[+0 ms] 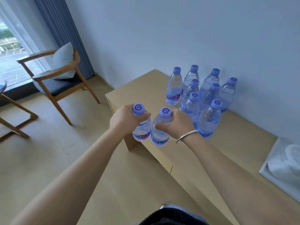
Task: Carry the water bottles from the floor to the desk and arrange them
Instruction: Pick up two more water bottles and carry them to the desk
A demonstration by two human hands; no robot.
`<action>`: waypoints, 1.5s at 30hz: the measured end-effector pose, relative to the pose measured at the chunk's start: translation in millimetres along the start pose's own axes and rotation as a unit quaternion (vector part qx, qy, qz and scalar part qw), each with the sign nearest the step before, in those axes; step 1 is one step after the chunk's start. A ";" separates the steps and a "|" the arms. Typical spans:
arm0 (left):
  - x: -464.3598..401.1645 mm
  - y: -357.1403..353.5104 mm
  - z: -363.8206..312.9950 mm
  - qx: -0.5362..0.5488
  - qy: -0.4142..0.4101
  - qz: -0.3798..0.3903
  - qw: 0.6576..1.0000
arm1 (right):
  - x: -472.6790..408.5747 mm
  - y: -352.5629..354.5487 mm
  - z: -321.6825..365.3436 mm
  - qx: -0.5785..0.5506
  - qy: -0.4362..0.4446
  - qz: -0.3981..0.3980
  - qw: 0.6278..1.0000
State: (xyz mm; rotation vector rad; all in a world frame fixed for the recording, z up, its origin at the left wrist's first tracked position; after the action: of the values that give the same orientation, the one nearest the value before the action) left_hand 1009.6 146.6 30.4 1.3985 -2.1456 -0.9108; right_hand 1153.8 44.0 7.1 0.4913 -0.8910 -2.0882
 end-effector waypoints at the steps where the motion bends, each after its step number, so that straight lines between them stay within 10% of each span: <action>1: -15.8 -0.7 -2.2 0.006 -0.006 0.000 1.000 | -14.2 -1.2 1.1 0.004 0.000 -0.003 1.000; 20: -243.1 -80.7 -29.8 -0.003 -0.179 0.245 0.953 | -146.8 -34.6 -0.1 0.006 -0.216 -0.179 0.960; 45: -253.9 -111.3 -46.3 -0.149 -0.268 0.240 0.921 | -108.7 -60.2 -8.2 -0.113 -0.228 -0.267 0.930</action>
State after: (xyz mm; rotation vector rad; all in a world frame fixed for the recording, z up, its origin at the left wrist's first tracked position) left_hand 1214.0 333.9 -15.8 0.4581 -2.4234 -1.4476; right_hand 1193.5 153.0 -38.3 0.1238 -0.8117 -2.8413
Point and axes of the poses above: each hand's wrist, its own x-axis away from the middle knuckle, its own y-axis out of the back of the hand, z = x × y, the point moved 3 cm from there along -x, towards the middle knuckle, and after that the axes turned 6 degrees about -z, right-handed, at the moved point
